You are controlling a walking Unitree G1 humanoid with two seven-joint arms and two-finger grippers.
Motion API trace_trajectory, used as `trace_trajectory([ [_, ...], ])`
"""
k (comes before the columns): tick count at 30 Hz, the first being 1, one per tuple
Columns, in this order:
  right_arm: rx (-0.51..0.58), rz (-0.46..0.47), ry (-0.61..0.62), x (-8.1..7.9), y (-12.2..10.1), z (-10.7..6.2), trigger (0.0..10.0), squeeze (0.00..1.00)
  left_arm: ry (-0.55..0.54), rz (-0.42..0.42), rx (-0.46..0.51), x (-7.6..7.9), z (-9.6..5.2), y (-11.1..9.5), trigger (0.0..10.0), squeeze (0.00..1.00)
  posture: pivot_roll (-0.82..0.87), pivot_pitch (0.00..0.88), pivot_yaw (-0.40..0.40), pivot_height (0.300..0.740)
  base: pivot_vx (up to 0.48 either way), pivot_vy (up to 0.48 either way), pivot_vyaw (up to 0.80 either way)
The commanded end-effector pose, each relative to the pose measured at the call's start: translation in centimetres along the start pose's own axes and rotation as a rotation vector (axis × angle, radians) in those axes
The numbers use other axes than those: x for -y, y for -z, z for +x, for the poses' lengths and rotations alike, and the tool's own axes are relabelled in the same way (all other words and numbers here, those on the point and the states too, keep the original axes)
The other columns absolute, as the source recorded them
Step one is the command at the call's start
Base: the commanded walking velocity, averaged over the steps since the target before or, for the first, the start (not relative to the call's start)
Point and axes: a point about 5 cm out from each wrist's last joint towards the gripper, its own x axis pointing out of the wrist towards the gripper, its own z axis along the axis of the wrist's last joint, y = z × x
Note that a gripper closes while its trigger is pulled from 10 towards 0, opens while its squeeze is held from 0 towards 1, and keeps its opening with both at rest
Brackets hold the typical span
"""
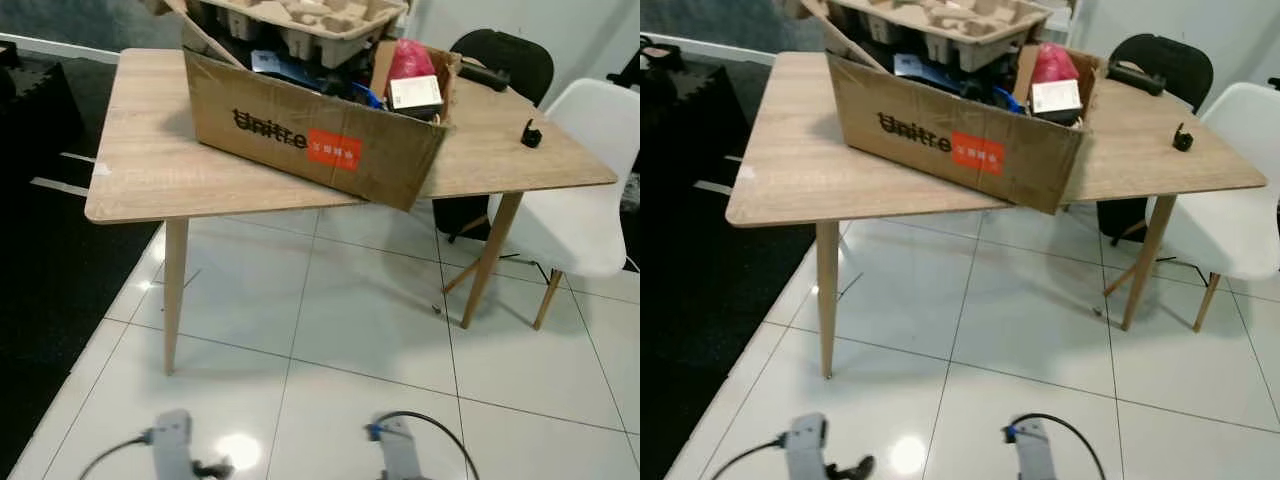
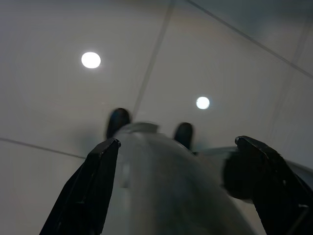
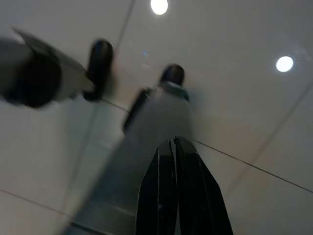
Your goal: Picking trash to rubbish bin
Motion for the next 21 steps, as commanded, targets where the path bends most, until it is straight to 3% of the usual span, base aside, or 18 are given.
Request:
trace_trajectory([
  [1, -0.057, -0.028, -0.005, 0.2, 1.3, -0.1, 10.0, 0.0, 0.002, 0.022, -0.02, -0.4, -0.2, 0.4, 10.0, 0.0, 0.25, 0.097, -0.114, 0.74, 0.0, 0.0, 0.0],
  [7, -0.076, -0.063, 0.001, 0.5, 1.8, -0.2, 10.0, 0.0, 0.014, -0.033, -0.035, -0.3, -0.2, 0.6, 10.0, 0.0, 0.26, 0.095, -0.111, 0.74, 0.0, 0.0, 0.0],
  [14, -0.092, -0.089, -0.006, 1.0, 2.5, -0.3, 10.0, 0.0, 0.044, -0.033, -0.056, -0.1, -0.1, 0.6, 10.0, 0.0, 0.25, 0.092, -0.114, 0.74, 0.0, 0.0, 0.0],
  [17, -0.102, -0.086, 0.003, 2.0, 3.2, -0.7, 10.0, 0.0, 0.066, 0.016, -0.046, 0.3, 0.1, 0.3, 10.0, 0.0, 0.25, 0.092, -0.116, 0.74, 0.0, 0.0, 0.0],
  [21, -0.114, -0.083, 0.016, 3.2, 4.0, -1.1, 10.0, 0.0, 0.095, 0.074, -0.067, 0.8, 0.2, 0.3, 10.0, 0.0, 0.25, 0.091, -0.12, 0.74, 0.0, -0.472, 0.0],
])
